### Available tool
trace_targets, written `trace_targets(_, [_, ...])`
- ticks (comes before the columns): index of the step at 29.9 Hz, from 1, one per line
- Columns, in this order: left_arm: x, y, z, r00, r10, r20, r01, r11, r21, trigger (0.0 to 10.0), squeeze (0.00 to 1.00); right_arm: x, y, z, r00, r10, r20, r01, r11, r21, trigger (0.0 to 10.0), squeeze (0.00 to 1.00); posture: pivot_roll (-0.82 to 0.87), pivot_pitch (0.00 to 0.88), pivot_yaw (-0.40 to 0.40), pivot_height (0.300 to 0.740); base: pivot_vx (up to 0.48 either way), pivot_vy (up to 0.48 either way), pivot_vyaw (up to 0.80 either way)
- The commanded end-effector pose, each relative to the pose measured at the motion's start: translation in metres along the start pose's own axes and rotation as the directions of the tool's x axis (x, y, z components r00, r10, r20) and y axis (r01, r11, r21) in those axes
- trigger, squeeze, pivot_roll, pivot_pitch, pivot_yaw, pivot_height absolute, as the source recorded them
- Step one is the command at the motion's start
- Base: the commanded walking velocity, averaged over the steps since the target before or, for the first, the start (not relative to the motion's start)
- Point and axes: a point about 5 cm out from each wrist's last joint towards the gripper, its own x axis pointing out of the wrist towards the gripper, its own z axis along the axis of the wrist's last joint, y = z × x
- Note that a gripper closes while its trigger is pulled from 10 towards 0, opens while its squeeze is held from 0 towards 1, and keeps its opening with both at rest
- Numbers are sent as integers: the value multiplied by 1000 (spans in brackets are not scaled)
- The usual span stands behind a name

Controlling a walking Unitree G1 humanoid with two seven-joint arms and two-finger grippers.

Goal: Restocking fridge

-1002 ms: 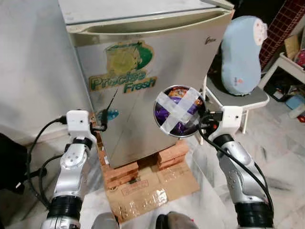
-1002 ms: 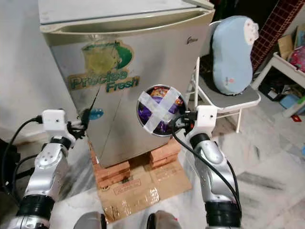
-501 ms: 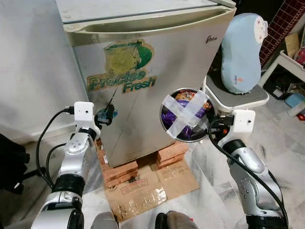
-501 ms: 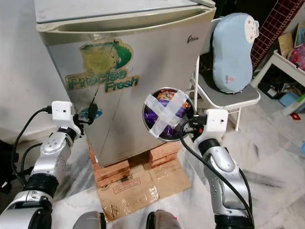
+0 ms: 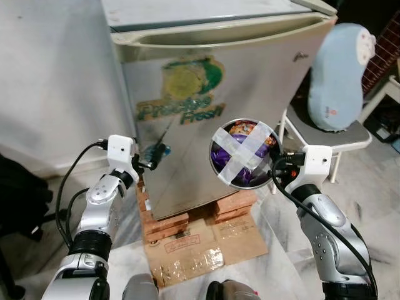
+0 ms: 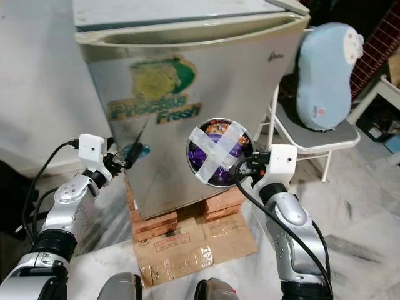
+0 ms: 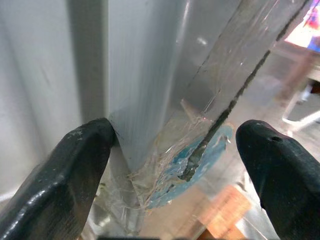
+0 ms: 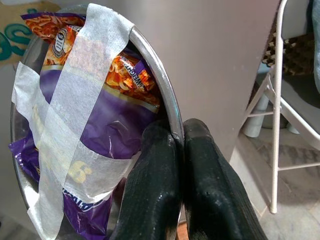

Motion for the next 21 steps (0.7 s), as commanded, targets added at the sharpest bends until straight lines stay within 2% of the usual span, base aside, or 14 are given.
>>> trace_targets(1, [10,-39,-6,980,-195,-46,196,981,3,10000,0,-3,-10,10,996,-74,47,75,997,-9,10000,0,-48,103,-84,740,0,0,0])
trace_targets(6, [6,-47,-4,969,-246,-39,247,968,31,10000,0,-5,-23,2,983,-185,4,185,983,2,10000,0,-45,103,-79,740,0,0,-96])
trace_targets(12, [-3,-54,-4,965,-262,-25,262,965,19,10000,0,-4,-26,-1,976,-219,-9,219,975,17,10000,0,-38,101,-76,740,0,0,-776])
trace_targets(19, [-6,-69,-4,952,-306,-26,307,952,14,10000,0,-5,-27,-3,964,-264,-18,264,964,20,10000,0,-34,100,-73,740,0,0,-671])
trace_targets(21, [-6,-73,-3,945,-325,-26,325,945,17,10000,0,-6,-30,-4,957,-288,-23,288,957,21,10000,0,-38,100,-66,740,0,-313,-650])
